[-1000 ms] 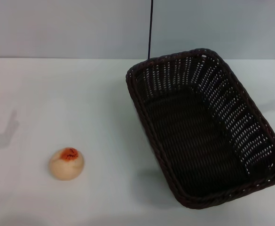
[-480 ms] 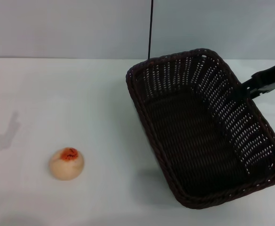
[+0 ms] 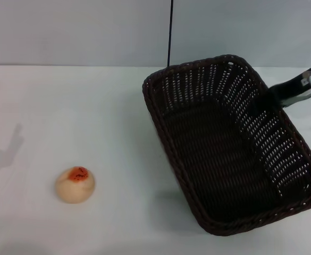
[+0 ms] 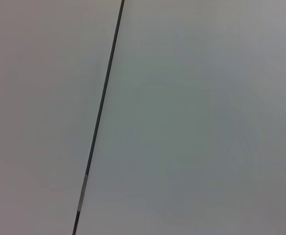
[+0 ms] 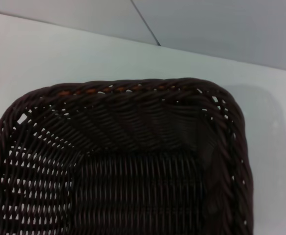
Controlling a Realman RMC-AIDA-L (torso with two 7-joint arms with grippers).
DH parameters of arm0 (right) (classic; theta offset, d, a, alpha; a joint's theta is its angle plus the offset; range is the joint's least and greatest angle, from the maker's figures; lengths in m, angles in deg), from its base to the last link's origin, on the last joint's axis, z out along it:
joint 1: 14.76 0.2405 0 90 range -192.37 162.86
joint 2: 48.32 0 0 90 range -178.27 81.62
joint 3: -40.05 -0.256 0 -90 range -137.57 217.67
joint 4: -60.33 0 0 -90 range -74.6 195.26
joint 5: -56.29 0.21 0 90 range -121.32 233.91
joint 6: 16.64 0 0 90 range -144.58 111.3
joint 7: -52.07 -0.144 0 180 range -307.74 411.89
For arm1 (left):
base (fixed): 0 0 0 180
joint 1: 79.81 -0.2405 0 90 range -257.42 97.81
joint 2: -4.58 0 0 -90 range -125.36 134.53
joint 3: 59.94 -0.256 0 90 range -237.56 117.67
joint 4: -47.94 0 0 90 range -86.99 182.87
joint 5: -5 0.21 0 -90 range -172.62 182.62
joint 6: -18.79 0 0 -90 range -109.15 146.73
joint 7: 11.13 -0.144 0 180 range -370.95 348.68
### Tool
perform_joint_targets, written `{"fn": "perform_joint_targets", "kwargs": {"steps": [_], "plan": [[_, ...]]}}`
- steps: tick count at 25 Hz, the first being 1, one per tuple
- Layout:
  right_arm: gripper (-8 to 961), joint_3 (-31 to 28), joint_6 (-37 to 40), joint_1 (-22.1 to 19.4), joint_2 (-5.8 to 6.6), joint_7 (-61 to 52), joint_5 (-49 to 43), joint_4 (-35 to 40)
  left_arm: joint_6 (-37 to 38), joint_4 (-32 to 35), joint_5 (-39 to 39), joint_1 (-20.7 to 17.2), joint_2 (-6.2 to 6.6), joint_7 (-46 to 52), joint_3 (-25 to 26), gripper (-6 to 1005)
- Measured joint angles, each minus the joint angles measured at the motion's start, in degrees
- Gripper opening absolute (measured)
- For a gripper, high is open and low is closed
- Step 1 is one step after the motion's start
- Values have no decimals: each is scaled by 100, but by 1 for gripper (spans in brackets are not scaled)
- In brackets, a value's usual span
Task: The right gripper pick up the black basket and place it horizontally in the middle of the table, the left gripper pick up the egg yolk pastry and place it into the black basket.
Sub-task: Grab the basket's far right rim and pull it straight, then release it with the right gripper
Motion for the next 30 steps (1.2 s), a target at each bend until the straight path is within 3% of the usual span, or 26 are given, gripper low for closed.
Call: {"fn": "perform_joint_targets", "kwargs": {"steps": [6, 11, 14, 24, 30], "plan": [[642, 185, -119, 85, -7, -3, -3, -251, 12, 0, 0, 5, 8, 3, 0, 814], [450, 263, -9, 42, -24, -4, 0, 58, 25, 0, 0, -26, 8, 3, 0, 814], [215, 307, 77, 37, -26, 26, -13, 202, 39, 0, 0, -49, 7, 3, 0, 814], [161, 431, 222, 79, -19, 1478, 6, 679, 238, 13, 0, -180, 24, 3, 3, 814], [160, 433, 65, 79, -97, 2761, 63, 1318, 327, 52, 0, -275, 21, -12, -150, 813]]}}
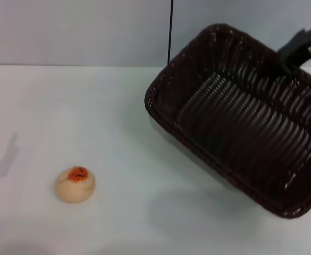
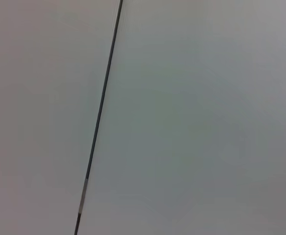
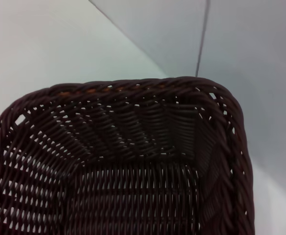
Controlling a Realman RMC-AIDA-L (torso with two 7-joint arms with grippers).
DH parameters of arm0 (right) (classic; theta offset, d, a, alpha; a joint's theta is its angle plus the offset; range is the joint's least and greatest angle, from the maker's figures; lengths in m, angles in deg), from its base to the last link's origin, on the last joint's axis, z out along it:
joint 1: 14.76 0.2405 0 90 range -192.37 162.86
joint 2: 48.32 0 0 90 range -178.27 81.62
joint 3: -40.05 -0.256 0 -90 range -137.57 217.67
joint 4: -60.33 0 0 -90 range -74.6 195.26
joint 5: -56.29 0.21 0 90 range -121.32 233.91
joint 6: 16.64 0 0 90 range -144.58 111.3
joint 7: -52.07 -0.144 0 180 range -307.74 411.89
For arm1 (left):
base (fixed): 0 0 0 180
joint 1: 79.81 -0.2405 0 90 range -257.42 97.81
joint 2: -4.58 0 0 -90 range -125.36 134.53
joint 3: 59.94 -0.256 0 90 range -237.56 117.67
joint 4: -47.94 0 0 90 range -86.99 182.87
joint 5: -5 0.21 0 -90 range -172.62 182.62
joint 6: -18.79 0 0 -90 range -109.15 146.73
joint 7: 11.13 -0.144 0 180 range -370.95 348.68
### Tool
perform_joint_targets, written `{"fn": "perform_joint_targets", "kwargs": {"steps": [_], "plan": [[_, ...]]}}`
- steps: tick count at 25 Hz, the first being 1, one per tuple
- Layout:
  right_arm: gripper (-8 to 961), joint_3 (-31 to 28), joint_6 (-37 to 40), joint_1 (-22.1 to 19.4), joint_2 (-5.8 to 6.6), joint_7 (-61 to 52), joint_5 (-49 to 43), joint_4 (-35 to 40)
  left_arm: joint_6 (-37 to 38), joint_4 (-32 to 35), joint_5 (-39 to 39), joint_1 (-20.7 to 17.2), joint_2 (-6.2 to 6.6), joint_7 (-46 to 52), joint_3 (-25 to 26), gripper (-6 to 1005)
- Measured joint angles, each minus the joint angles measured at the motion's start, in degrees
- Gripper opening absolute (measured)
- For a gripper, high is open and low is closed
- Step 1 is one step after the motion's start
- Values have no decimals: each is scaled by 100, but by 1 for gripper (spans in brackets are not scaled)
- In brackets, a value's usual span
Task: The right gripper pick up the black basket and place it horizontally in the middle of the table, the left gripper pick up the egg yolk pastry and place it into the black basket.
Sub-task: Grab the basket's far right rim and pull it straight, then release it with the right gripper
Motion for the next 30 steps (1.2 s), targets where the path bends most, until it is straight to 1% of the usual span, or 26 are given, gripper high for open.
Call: {"fn": "perform_joint_targets", "kwargs": {"steps": [2, 5, 7, 10, 13, 17, 18, 20, 23, 30], "plan": [[160, 13, -10, -2, -27, 585, 250, 155, 21, -29, 0, -32, -1, 5, -2, 813], [159, 120, 2, -22, -28, 1422, 826, 183, 120, -53, 0, -83, -7, 6, -46, 813], [158, 267, -7, 13, -27, 1751, 1107, 110, 214, -57, 0, -140, -16, 9, -122, 813], [155, 514, -87, 125, -44, 2100, 1274, -91, 264, -132, 0, -214, -21, 13, -156, 814], [154, 826, -251, 280, -101, 2144, 1283, -330, 285, -242, 0, -303, -11, 15, -176, 814], [155, 1303, -414, 361, -238, 2145, 1317, -456, 285, -265, 0, -329, -20, 15, -197, 814], [155, 1458, -518, 365, -257, 2145, 1338, -498, 281, -265, 0, -334, -22, 15, -199, 814], [155, 1721, -781, 366, -266, 2130, 1447, -651, 270, -269, 0, -340, -25, 15, -206, 814], [156, 1932, -1035, 373, -274, 2083, 1570, -878, 262, -271, 0, -347, -27, 15, -216, 814], [157, 2025, -1212, 331, -290, 2027, 1971, -932, 235, -271, 0, -312, -7, 15, -220, 813]]}}
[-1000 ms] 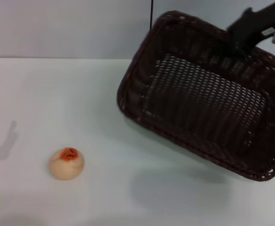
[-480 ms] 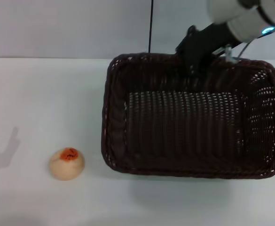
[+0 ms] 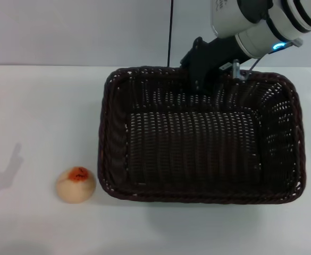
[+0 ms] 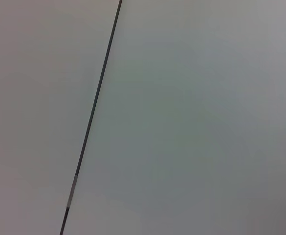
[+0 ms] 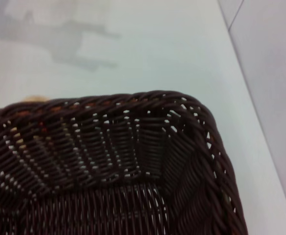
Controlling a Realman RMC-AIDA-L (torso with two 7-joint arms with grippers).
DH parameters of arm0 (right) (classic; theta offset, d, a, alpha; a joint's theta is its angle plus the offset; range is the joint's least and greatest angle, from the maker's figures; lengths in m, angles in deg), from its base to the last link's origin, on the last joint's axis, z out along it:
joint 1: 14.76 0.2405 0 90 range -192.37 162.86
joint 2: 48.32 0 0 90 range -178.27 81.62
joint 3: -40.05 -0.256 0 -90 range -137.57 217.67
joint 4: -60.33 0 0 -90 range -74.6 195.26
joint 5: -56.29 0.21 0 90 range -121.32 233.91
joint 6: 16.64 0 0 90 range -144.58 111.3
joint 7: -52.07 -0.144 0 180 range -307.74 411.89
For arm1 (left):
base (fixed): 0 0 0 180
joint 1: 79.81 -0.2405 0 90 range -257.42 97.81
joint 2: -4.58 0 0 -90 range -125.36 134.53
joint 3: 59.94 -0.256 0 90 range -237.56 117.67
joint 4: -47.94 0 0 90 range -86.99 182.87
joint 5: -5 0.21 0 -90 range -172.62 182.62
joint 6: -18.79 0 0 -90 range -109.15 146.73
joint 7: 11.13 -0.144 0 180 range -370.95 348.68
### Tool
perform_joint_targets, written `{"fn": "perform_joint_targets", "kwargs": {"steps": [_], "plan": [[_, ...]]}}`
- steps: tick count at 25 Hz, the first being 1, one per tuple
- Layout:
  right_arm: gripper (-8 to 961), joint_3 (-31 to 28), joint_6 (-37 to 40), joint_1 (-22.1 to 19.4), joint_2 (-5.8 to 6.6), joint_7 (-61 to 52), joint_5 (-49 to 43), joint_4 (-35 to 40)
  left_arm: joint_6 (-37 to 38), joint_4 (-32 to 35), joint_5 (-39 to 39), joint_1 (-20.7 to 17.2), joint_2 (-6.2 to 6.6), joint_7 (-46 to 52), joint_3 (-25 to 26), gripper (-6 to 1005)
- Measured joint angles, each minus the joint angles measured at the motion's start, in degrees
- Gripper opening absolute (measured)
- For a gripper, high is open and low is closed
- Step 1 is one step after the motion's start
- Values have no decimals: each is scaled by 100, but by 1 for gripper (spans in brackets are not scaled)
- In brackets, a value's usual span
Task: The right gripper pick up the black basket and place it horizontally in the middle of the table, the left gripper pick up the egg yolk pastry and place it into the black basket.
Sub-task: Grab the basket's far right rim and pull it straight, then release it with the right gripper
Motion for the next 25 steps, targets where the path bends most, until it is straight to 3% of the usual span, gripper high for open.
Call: {"fn": "perform_joint_targets", "kwargs": {"steps": [5, 12, 16, 19, 25], "plan": [[158, 334, -227, -32, -2, -81, 42, -101, -17, 28, 0, 75, 4, 0, 0, 813], [379, 704, -497, -80, -14, -216, 53, -166, -48, 53, 0, 144, 20, 0, 0, 813], [564, 707, -462, -163, -16, -321, 62, 114, -66, 67, 0, 167, 20, 75, -2, 814], [640, 708, -454, -278, -17, -368, 63, 404, -68, 68, 1, 168, 20, 77, -7, 814], [640, 688, -319, -726, -8, -697, 84, 1309, 24, 242, 1, 174, 23, 159, -336, 814]]}}
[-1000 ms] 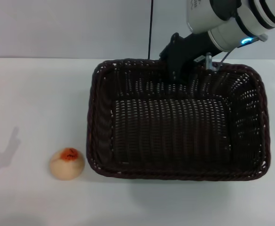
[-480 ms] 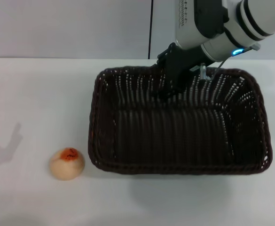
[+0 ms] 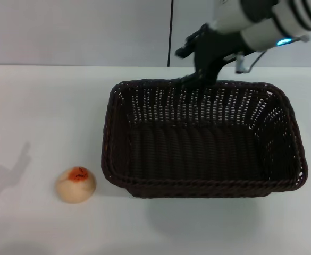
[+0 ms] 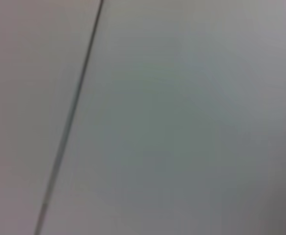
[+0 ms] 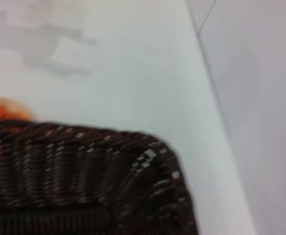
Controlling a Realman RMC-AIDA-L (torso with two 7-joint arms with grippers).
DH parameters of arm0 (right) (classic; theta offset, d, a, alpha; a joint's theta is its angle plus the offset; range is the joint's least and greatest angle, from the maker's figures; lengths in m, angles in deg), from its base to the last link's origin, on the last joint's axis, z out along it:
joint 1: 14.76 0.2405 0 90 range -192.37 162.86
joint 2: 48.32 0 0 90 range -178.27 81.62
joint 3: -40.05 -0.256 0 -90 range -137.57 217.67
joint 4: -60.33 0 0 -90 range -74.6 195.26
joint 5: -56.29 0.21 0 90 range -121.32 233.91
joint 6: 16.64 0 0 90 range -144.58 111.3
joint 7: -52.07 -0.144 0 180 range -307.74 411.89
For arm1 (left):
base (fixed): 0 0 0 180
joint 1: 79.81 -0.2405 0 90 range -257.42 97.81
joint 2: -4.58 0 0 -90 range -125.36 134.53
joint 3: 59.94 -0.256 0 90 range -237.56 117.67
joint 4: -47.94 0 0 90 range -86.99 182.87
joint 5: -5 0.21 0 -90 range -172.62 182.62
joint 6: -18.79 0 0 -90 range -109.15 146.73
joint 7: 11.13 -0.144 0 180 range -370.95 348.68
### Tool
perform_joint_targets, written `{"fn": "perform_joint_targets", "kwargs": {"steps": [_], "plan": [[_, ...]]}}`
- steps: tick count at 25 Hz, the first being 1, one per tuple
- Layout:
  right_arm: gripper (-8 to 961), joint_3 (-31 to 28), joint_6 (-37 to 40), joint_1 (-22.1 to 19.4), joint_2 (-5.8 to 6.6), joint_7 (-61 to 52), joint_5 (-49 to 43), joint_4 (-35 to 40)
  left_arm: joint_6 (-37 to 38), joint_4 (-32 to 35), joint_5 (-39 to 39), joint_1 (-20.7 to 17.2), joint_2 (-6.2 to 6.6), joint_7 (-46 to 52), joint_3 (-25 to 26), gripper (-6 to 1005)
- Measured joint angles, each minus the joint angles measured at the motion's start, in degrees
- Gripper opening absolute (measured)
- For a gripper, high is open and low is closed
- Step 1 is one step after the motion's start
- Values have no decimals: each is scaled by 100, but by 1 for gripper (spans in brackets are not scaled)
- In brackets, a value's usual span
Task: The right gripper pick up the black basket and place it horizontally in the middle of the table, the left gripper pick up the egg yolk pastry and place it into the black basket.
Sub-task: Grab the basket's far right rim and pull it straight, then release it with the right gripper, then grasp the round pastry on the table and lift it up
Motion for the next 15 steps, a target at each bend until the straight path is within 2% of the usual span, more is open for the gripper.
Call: {"fn": "perform_joint_targets", "kwargs": {"steps": [1, 2, 3, 4, 5, 6, 7, 8, 9, 10, 12, 13, 15], "plan": [[640, -18, 34, -180, 7, -103, 68, 332, 56, 116, -4, 23, 4, 80, -148, 814], [640, -59, 37, -653, 20, -267, 337, 996, 185, 492, 1, 112, 17, 396, -624, 814], [640, -101, -13, -899, 21, -305, 549, 1273, 240, 794, 4, 194, 24, 667, -1011, 814], [640, -101, -13, -899, 21, -305, 549, 1273, 240, 794, 4, 194, 24, 667, -1011, 814], [640, -229, -157, -1452, 25, -351, 1065, 1757, 276, 1339, 1, 348, 31, 1269, -1708, 814], [640, -303, -239, -1748, 25, -356, 1369, 1937, 280, 1580, 2, 419, 28, 1562, -2054, 814], [640, -373, -303, -2024, 22, -354, 1689, 2051, 280, 1580, 2, 419, 28, 1562, -2054, 813], [640, -373, -303, -2024, 22, -354, 1689, 2051, 286, 1782, 1, 468, 20, 1758, -2370, 813], [640, -444, -345, -2308, 13, -336, 1974, 2140, 290, 1951, -1, 525, 14, 1926, -2675, 813], [640, -600, -388, -2817, -6, -179, 2661, 2188, 290, 2082, 2, 567, 6, 2015, -2920, 813], [640, -744, -361, -3252, -13, 43, 3353, 2095, 216, 2236, 2, 647, -5, 2048, -3267, 813], [640, -744, -361, -3252, -13, 43, 3353, 2095, 165, 2269, 2, 673, -10, 2034, -3353, 812], [640, -899, -286, -3802, -25, 433, 4148, 1776, -29, 2339, 1, 740, -12, 2005, -3618, 812]]}}
